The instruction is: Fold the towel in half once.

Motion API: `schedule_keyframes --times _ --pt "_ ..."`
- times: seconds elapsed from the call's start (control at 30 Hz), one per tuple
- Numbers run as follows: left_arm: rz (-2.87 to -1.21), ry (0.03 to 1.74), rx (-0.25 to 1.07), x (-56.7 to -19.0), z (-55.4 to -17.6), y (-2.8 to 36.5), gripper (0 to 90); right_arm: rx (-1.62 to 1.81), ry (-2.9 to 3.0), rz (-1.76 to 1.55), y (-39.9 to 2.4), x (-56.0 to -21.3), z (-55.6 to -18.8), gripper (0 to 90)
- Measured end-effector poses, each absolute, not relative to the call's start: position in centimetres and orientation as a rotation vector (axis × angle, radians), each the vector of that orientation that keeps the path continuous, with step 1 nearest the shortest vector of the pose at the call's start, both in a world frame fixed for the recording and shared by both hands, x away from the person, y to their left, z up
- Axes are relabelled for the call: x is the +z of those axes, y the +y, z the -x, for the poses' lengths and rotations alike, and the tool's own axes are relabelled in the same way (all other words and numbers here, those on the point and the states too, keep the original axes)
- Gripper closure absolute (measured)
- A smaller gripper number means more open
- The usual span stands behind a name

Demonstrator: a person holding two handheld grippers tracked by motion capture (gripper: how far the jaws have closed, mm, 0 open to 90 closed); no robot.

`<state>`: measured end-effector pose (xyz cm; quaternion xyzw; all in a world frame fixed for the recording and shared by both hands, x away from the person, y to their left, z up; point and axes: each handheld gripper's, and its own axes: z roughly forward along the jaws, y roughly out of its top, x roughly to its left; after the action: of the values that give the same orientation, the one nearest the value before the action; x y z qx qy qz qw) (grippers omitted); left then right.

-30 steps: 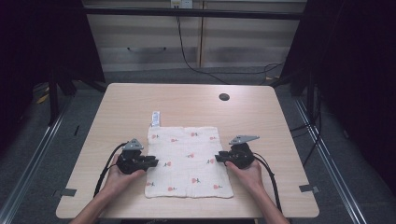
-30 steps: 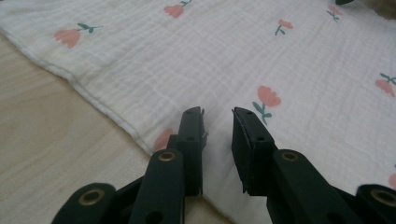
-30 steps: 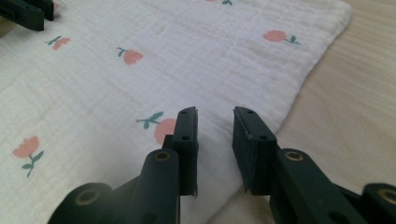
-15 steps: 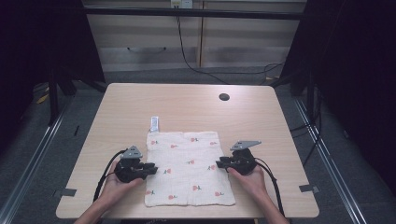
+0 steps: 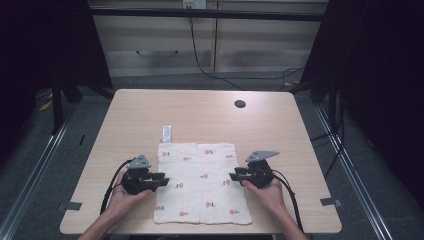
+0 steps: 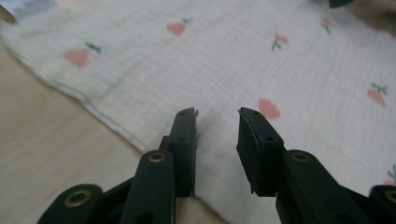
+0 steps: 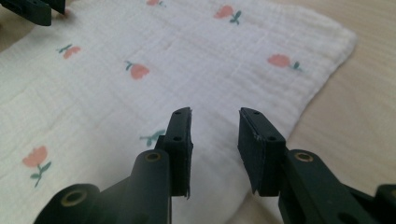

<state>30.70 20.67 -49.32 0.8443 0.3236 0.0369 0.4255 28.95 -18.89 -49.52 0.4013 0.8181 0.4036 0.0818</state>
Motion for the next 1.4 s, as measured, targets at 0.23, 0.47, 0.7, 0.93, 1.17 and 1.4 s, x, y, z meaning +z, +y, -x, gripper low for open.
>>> schedule_keyframes --times 0.23,0.47,0.7,0.93,1.17,1.4 --pt "-2.125 0.862 0.126 -50.3 -32.5 20.7 65.2 1.238 2.423 -1.2 -18.7 -49.0 -32.0 62.8" --pt "-2.122 0.849 0.154 -50.5 -32.5 20.5 63.8 1.197 2.448 -1.204 -18.9 -49.2 -33.4 59.9" --pt "-2.145 0.828 0.163 -50.4 -32.1 20.4 62.1 1.208 2.418 -1.22 -19.3 -48.4 -34.4 57.1" --pt "-2.137 0.826 0.144 -50.4 -32.2 20.6 61.8 1.125 2.418 -1.247 -19.0 -48.0 -37.5 50.5" --pt "-2.147 0.821 0.158 -50.4 -32.0 20.5 60.3 1.072 2.433 -1.267 -18.6 -48.6 -39.7 59.9" --pt "-2.145 0.82 0.155 -50.4 -32.0 20.5 60.1 1.05 2.417 -1.288 -18.9 -49.6 -41.0 62.3"
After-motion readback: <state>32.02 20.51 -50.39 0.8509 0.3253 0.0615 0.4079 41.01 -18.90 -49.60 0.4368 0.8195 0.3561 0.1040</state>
